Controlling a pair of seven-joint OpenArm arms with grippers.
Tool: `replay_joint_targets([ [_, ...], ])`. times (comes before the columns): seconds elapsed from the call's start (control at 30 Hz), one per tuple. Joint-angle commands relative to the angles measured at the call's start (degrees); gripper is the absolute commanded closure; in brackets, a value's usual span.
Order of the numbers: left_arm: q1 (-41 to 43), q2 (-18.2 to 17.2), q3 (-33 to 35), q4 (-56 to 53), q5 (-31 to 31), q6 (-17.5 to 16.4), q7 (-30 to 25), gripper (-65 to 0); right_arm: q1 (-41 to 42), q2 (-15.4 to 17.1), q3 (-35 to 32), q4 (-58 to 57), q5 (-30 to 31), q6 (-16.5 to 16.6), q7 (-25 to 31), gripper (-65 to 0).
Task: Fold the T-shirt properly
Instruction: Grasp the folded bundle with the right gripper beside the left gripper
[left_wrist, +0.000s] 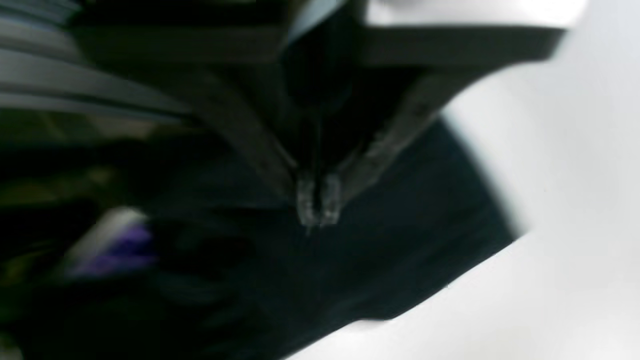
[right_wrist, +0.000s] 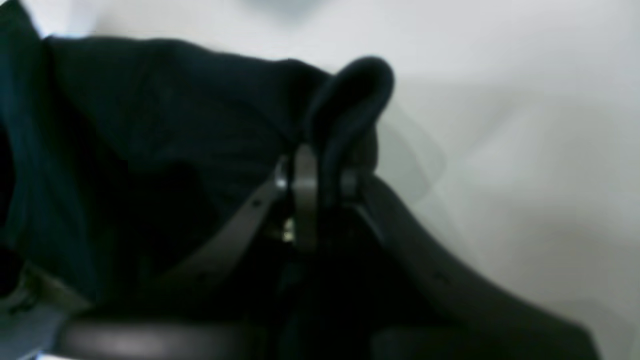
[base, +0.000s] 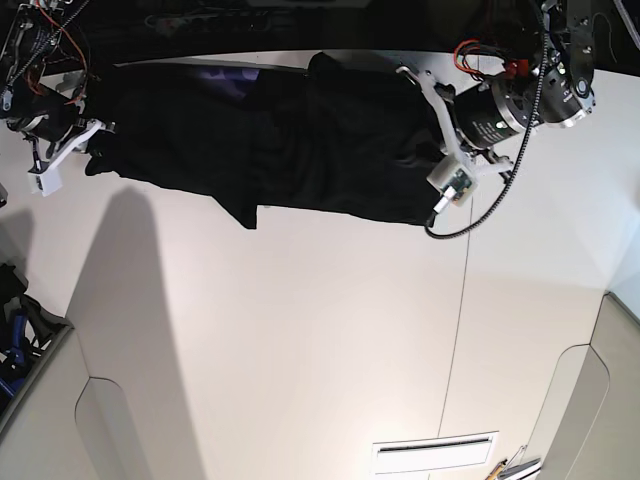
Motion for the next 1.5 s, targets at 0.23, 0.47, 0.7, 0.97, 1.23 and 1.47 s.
replay_joint_targets([
  [0.23,-0.28,-0.33,-7.54,-20.79,1.49,2.08,-3.67,0.0,0.74,0.90,0.13,6.80,21.97,3.21,-9.22,0.0],
  [0.47,-0.35,-0.31,-7.48,-23.39,-1.90,2.01,-4.07,0.0,0.59,-4.52,-3.41,13.75,40.52,4.20,-13.48,0.0],
  [0.7,-0.31,-0.28,-7.48,-23.39,-1.92,1.16,-4.00,0.0,0.74,-14.67,-19.26,14.10,33.59,4.28,-8.39,0.0],
  [0.97,-0.26,-0.28,-7.48,-23.39,-1.92,1.16,-3.76,0.0,4.85,-20.52,-37.00,13.60,13.46,4.20,4.24,0.0],
  [1.23,-0.26,-0.28,-7.48,-23.39,-1.95,1.16,-3.39,0.0,11.34,-23.23,-47.50,9.86,-4.13,2.89,13.68,0.0],
  [1.47,-0.26,-0.28,-7.48,-23.39,-2.71,1.16,-3.39,0.0,15.87,-24.24,-48.46,-1.92,-6.60,2.03,18.23,0.0],
])
